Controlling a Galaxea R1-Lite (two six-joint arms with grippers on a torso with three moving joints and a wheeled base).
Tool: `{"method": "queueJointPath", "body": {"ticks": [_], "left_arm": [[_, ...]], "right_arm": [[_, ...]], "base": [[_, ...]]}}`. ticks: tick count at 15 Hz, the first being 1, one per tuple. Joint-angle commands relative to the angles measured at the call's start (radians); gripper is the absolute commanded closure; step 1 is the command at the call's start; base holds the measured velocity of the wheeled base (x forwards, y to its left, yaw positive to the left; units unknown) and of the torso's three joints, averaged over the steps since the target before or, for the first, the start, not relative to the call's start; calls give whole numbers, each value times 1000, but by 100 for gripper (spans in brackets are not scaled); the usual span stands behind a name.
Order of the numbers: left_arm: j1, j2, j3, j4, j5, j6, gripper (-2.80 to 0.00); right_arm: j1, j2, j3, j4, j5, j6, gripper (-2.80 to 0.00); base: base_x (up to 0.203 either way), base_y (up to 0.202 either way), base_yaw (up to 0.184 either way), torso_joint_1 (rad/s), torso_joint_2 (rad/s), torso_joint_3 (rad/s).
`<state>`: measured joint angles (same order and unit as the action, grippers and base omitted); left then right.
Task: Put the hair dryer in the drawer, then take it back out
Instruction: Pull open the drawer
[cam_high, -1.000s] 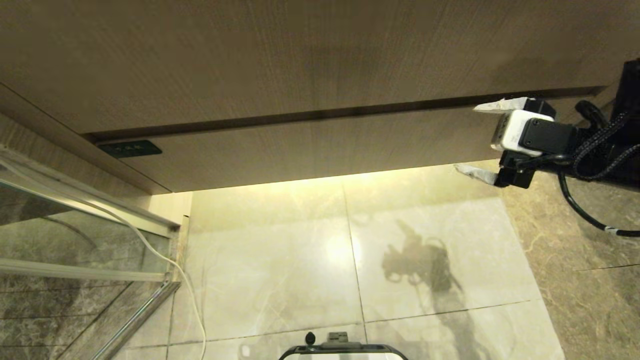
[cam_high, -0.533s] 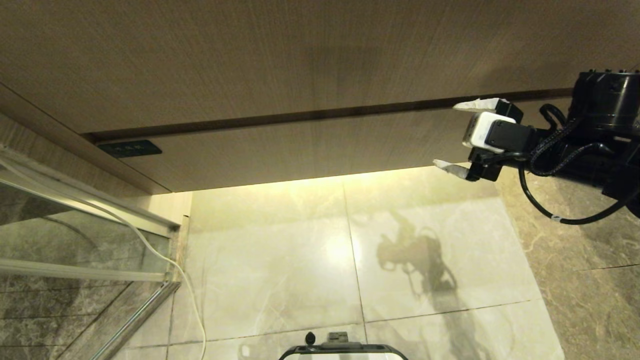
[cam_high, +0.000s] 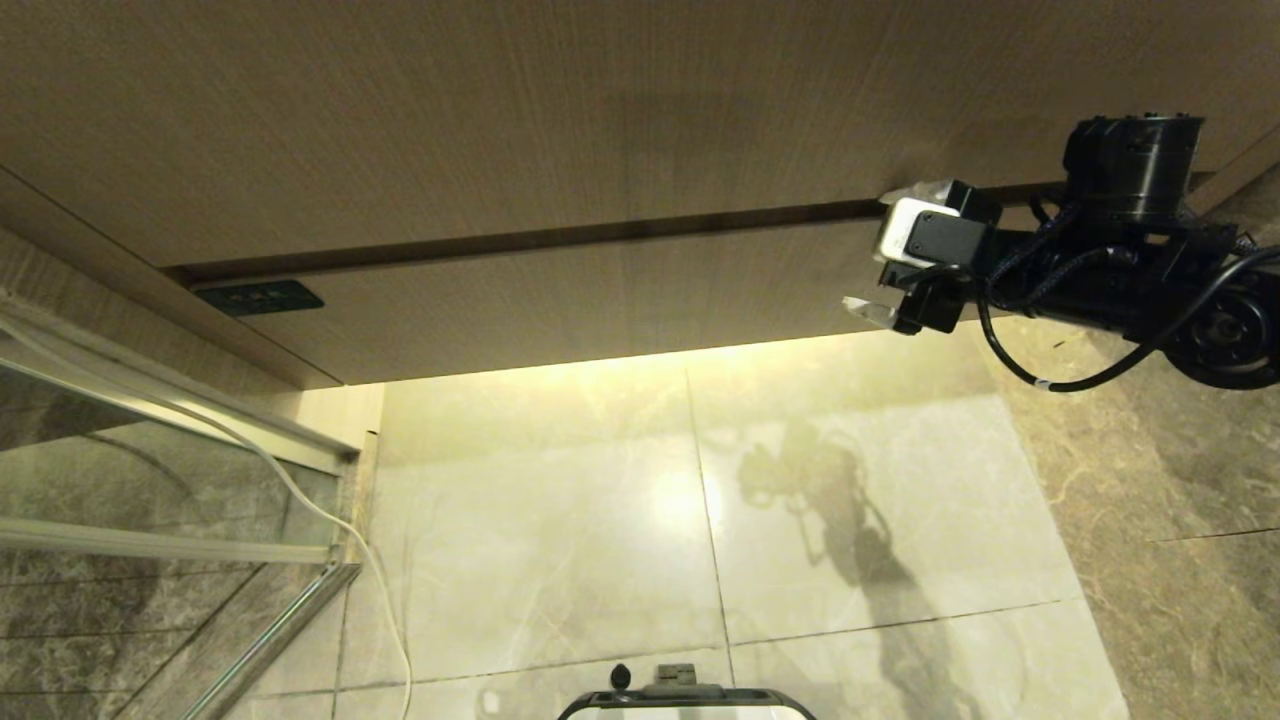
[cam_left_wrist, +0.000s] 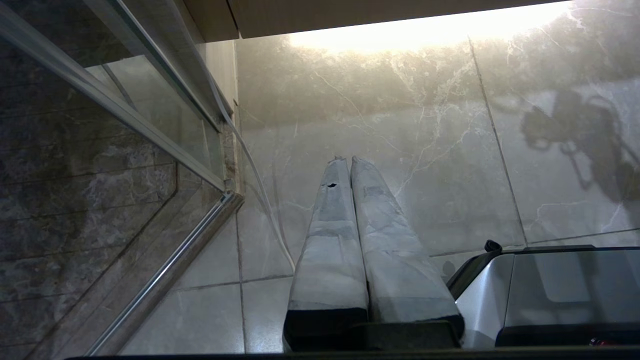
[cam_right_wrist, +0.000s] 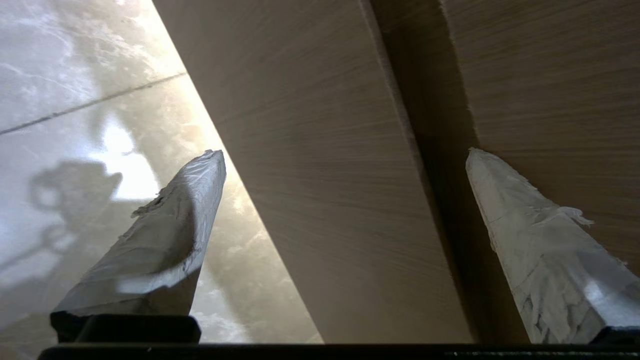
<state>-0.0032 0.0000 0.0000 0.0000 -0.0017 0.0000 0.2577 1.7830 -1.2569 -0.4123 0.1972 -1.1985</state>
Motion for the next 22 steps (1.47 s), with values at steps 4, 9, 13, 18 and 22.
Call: {"method": "queueJointPath", "body": {"ticks": [4,9,13,18,22], "left_arm": [[1,0,1,0,0,0,0],[0,0,2,0,0,0,0],[1,0,2,0,0,0,0],[0,0,2,0,0,0,0],[1,0,1,0,0,0,0]], "right_arm": [[18,79,-76,18,2,51,-280],[20,124,-116,12,4,57,-280],[21,128,-98,20,5,56,-280],[25,109,-90,131,2,102,-280],[23,77,-89,237,-73,193,-280]], "base": [[0,0,0,0,0,0],[0,0,0,0,0,0],[0,0,0,0,0,0],[0,0,0,0,0,0],[0,0,0,0,0,0]]}}
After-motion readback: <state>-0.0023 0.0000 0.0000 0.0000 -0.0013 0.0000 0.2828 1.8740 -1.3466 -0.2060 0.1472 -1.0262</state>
